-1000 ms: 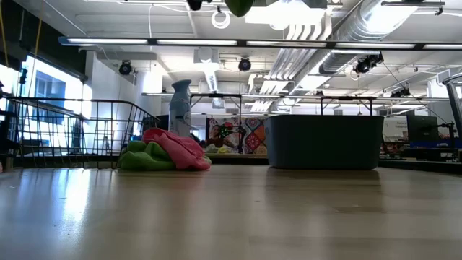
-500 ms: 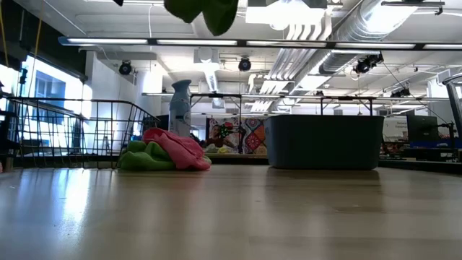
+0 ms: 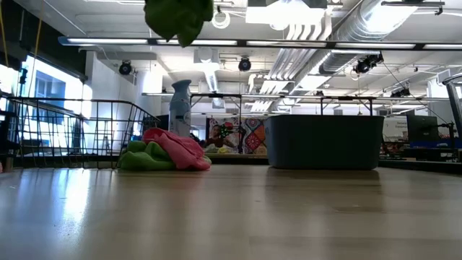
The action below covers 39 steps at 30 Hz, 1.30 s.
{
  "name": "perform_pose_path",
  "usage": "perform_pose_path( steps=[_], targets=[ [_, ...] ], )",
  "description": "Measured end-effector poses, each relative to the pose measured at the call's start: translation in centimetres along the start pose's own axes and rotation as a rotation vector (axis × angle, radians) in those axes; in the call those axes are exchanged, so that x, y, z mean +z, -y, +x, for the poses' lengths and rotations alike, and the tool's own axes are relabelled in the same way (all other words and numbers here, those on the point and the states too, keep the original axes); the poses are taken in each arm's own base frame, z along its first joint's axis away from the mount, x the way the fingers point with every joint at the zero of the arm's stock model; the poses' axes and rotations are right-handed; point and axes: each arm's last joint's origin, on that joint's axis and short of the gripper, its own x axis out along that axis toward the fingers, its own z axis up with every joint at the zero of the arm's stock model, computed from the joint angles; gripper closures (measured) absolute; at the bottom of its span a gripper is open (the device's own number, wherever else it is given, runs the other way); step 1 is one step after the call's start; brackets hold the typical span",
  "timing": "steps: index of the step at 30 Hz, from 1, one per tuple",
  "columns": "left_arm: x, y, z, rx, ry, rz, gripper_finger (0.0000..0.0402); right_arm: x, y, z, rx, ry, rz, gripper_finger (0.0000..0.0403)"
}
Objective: Sort microfiber towel by color & place in baskets
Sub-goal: Put the top right green towel into the wire basket
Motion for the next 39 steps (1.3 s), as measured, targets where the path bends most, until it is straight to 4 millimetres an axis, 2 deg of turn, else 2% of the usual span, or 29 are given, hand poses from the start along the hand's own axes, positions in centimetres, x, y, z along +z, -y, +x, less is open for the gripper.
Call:
perform_pose_path(
  steps=[5,12,20,26,30,34,39],
  targets=[
    [0.7,-0.5,-1.9,0.155,0.066,0.005,0.0366,-1.2,0.1,-0.8,0.005,-0.102,0.04,0.0194],
    [1.1,-0.9,-3.1,0.213,0.1,0.015,0.0365,-2.3,0.0,-1.7,0.007,-0.197,0.05,0.0194],
    [0.1,-1.1,-3.2,0.279,0.003,0.002,0.0365,-3.6,0.7,-3.5,-0.039,-0.29,0.1,0.0194],
    [-1.8,-1.4,-3.7,0.318,-0.011,-0.034,0.0365,-4.7,1.3,-5.7,-0.075,-0.276,0.165,0.0194],
    [-3.1,-1.5,-4.1,0.314,0.029,-0.08,0.0365,-7.2,1.2,-6.3,-0.119,-0.233,0.235,0.0194],
    [-3.7,-1.5,-4.5,0.307,0.098,-0.106,0.0365,-11.3,0.3,-5.9,-0.133,-0.179,0.352,0.0194],
    [-3.8,-1.6,-4.9,0.38,0.119,-0.11,0.0365,-16.3,-0.8,-5.1,-0.123,-0.159,0.526,0.0194]
  ],
)
